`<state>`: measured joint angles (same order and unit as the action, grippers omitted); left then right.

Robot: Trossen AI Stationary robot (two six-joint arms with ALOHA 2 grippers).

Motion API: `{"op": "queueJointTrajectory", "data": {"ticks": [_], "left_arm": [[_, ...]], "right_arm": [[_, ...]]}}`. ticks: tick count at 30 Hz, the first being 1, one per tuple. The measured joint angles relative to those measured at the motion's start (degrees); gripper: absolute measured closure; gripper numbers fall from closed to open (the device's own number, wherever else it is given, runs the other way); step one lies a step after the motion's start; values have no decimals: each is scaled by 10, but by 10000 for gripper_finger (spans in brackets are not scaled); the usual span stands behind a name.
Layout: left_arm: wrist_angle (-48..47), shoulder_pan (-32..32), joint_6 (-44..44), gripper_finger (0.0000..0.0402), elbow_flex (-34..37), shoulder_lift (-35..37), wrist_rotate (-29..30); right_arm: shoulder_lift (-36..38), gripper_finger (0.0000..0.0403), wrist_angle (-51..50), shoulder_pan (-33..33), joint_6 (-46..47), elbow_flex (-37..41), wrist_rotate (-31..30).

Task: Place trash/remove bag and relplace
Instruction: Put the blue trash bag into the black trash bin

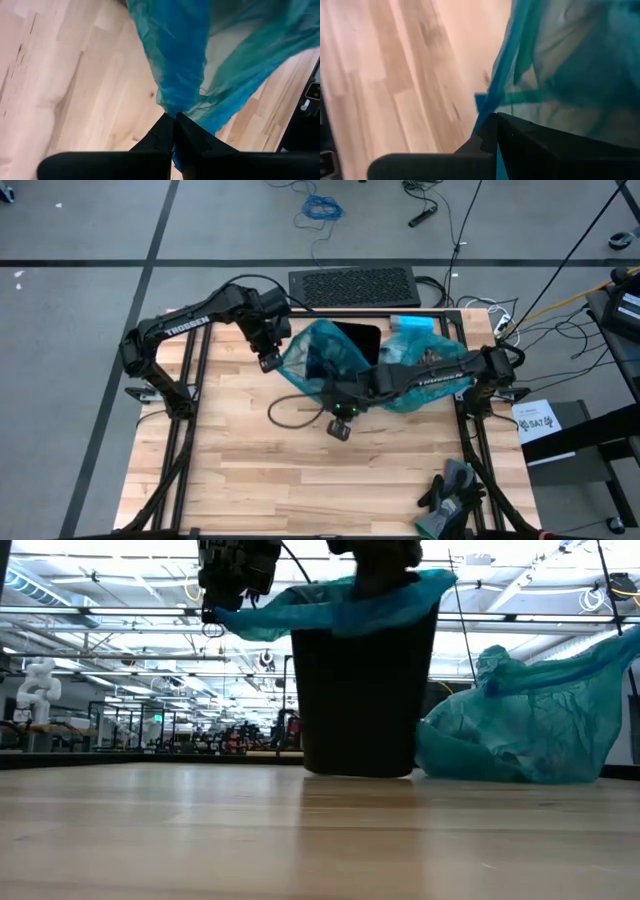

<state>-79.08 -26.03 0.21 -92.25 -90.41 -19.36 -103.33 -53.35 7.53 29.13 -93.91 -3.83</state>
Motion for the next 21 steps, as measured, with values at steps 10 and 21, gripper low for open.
{"op": "queueJointTrajectory", "data": {"ticks": [10,21], "left_arm": [[32,34,-30,386,0,0,1],[72,45,-30,386,0,0,18]], "right_arm": [[69,402,-21,27,34,1,-25],[200,403,-9,26,37,0,-84]]}}
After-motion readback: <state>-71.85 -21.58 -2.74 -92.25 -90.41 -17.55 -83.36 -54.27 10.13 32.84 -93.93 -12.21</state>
